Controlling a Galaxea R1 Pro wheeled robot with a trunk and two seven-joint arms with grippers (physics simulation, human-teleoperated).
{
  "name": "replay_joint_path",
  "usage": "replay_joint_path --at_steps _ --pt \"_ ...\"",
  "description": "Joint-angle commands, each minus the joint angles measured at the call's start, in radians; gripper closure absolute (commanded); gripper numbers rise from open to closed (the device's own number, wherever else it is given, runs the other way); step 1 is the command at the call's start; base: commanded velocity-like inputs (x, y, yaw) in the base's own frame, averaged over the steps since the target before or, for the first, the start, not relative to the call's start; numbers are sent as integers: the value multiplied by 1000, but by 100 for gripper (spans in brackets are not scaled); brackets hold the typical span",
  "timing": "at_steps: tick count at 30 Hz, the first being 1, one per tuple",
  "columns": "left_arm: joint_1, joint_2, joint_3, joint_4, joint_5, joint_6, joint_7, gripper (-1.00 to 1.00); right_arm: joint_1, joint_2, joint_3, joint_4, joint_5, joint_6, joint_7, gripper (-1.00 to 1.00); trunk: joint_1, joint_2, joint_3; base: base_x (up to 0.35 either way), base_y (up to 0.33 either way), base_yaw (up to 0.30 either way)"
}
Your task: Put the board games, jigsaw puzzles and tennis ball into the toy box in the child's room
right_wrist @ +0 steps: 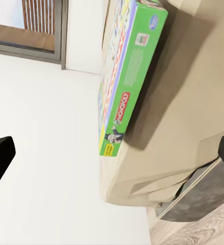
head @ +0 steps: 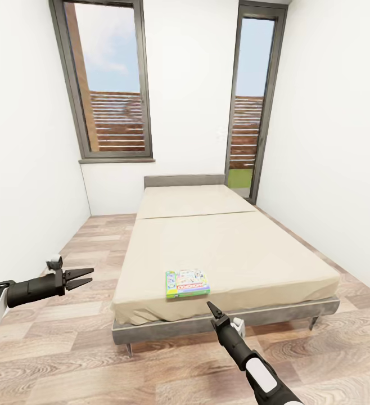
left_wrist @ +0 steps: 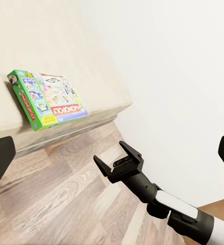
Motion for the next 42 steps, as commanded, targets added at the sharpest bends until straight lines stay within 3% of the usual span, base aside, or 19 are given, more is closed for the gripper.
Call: replay_joint_path --at_steps 1,42 --pt "-1 0 0 0 1 10 -2 -100 0 1 -5 0 -8 11 3 -100 0 0 -1 25 5 0" --pt "-1 -1 0 0 2 10 -2 -100 -1 8 -6 -37 -24 17 0 -100 0 0 -1 46 21 0"
